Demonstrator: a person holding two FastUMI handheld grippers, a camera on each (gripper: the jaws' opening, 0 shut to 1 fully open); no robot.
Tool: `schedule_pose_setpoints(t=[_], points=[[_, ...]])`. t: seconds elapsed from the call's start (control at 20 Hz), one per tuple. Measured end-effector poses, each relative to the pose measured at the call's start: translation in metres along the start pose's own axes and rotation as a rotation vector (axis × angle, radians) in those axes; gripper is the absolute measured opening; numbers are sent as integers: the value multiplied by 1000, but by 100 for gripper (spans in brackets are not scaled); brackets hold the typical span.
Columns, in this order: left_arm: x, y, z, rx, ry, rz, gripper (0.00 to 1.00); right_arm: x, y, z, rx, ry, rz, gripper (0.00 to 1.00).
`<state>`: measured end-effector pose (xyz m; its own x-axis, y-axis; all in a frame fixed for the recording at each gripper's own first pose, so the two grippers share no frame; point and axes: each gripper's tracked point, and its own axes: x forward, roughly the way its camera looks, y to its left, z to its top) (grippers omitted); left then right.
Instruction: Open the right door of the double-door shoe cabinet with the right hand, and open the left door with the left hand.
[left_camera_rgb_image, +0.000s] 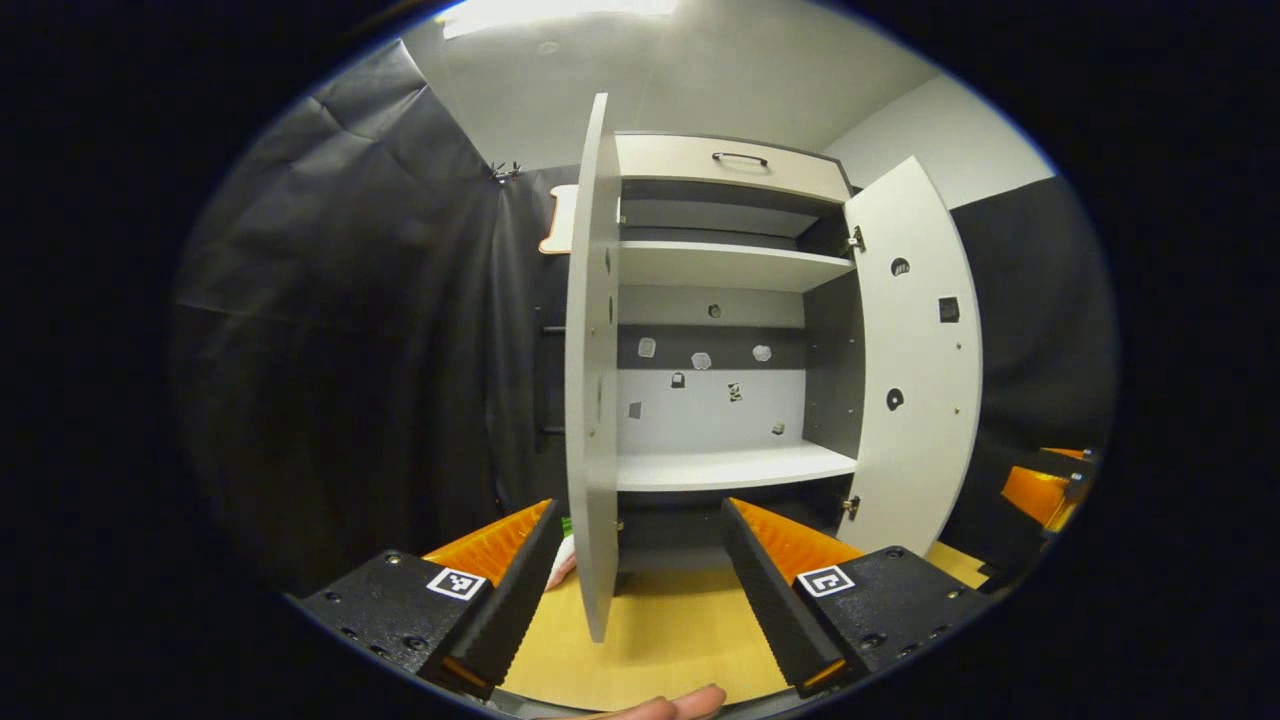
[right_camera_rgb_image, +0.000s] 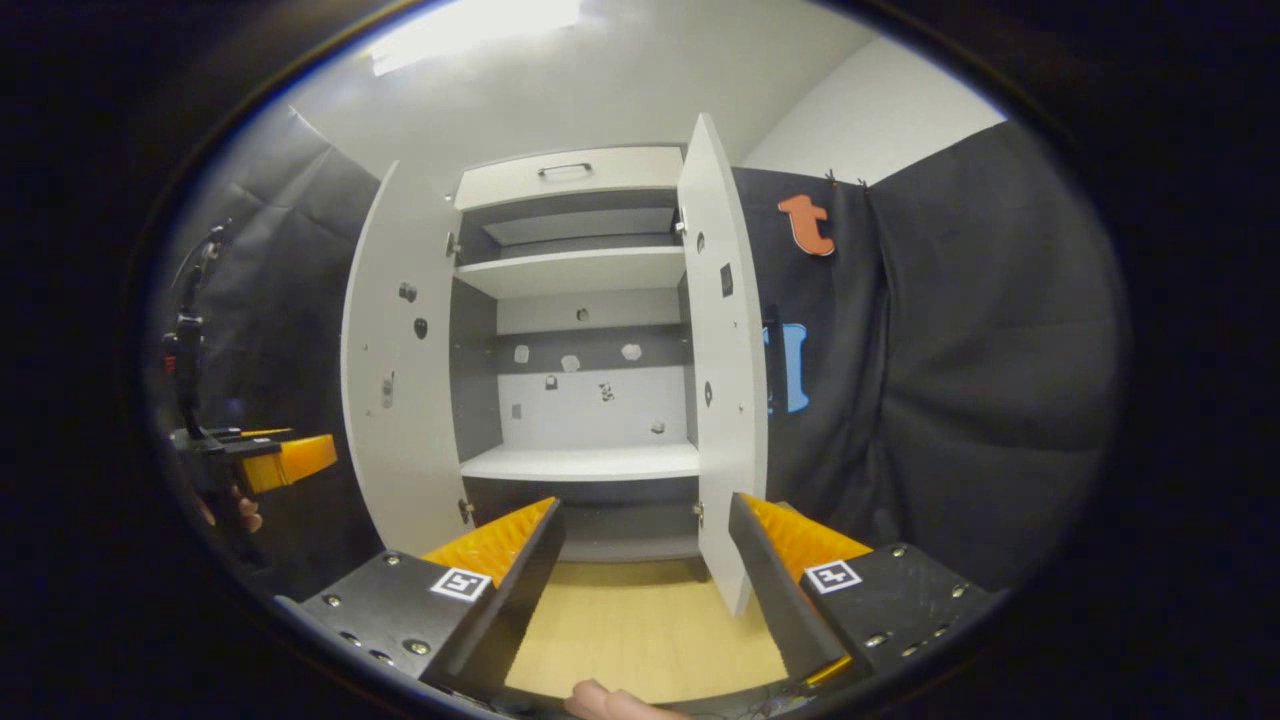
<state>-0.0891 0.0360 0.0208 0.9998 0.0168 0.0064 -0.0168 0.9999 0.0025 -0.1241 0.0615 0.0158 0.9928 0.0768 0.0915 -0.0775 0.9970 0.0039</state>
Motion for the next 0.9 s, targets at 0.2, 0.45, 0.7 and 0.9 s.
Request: schedule_pose_setpoints(t=[0.2, 0.45, 0.7, 0.9], points=[[-13, -19, -17, 23, -5, -13, 97, -2, -4, -1, -10, 7, 3, 93], [-18, -30, -24, 28, -3, -12, 98, -10, -9, 5, 5, -13, 8, 93], [-22, -32, -21, 30, -17, -19, 97, -12, -15, 5, 6, -14, 1, 98], [-22, -30, -24, 22, -9, -23, 98, -14, -12, 4, 4, -17, 8, 93]])
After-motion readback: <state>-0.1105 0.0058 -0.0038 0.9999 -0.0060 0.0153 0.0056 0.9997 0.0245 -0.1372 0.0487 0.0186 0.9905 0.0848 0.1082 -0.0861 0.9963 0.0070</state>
